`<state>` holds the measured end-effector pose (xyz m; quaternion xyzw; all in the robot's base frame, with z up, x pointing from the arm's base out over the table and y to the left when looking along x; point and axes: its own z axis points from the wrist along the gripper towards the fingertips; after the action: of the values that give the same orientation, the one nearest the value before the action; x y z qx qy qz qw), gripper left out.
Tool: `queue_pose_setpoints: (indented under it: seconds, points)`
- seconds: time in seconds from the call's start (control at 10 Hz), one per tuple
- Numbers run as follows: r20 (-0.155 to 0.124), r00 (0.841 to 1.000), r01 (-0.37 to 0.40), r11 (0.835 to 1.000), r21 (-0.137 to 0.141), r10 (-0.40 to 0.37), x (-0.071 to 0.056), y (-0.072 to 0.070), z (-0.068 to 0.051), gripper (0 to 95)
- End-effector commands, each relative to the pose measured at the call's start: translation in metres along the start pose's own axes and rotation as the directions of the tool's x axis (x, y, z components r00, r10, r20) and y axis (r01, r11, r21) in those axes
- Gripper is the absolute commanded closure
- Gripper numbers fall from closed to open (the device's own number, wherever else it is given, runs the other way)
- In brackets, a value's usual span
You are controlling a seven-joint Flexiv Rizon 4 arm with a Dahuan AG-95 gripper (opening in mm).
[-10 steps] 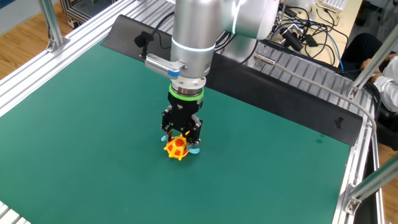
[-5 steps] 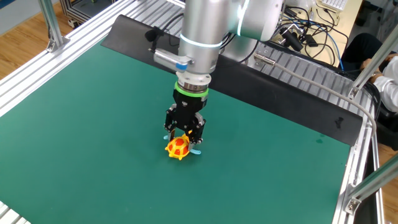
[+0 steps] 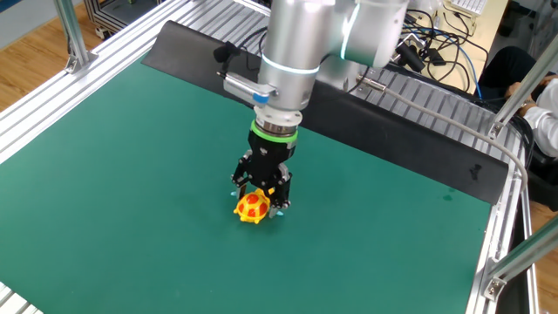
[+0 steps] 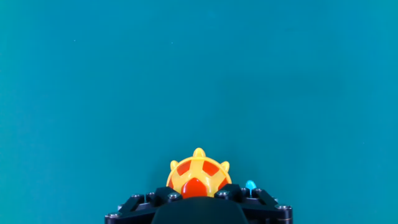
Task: Grasp the moving object
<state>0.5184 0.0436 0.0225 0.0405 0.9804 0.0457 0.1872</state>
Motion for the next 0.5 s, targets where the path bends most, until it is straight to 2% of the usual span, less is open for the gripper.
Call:
queue_pose_setpoints:
  seconds: [0.1,0.2,0.5]
  points:
    - [-0.014,1.0,0.01,1.0,-0.018,-0.01,-0.0001,0.0018,-0.0034,76.0]
    - [-0.016,1.0,0.011,1.0,-0.018,-0.012,-0.0005,0.0019,-0.0042,95.0]
    - [-0.019,1.0,0.012,1.0,-0.018,-0.013,-0.0019,0.0021,-0.0065,95.0]
